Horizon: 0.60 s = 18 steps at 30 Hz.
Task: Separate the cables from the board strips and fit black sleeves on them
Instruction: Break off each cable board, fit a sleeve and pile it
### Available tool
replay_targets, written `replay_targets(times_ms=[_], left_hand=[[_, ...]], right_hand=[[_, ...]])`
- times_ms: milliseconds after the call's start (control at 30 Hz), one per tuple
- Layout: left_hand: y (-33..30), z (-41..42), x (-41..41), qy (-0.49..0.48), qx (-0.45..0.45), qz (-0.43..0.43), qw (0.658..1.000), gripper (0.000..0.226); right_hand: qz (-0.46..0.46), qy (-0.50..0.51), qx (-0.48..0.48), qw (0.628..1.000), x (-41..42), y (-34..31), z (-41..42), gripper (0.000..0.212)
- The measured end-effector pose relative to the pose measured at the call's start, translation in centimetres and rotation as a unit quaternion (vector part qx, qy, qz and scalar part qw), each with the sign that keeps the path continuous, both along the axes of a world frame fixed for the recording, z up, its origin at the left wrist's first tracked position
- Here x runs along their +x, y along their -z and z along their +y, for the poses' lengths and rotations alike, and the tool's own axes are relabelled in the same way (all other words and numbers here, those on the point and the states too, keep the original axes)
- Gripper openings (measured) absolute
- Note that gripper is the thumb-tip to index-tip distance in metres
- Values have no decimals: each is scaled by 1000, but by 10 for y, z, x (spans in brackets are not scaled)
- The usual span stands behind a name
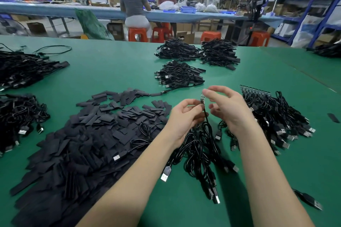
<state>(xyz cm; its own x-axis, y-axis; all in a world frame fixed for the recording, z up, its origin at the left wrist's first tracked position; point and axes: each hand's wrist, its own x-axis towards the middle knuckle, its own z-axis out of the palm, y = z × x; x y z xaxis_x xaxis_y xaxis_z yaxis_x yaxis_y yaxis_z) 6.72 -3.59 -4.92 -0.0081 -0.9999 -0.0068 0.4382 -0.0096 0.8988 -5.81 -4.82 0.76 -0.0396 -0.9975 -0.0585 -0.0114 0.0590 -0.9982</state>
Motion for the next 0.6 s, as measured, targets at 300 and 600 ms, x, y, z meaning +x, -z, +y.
replay_targets(times_ms=[300, 600], left_hand=[[2, 1, -1, -12, 25, 3, 1000, 21], [6, -3, 5, 45, 59, 24, 997, 11]], right_hand=[[414, -126, -190, 881, 47, -34, 3, 7], [649, -247, -153, 703, 139, -5, -47, 31]])
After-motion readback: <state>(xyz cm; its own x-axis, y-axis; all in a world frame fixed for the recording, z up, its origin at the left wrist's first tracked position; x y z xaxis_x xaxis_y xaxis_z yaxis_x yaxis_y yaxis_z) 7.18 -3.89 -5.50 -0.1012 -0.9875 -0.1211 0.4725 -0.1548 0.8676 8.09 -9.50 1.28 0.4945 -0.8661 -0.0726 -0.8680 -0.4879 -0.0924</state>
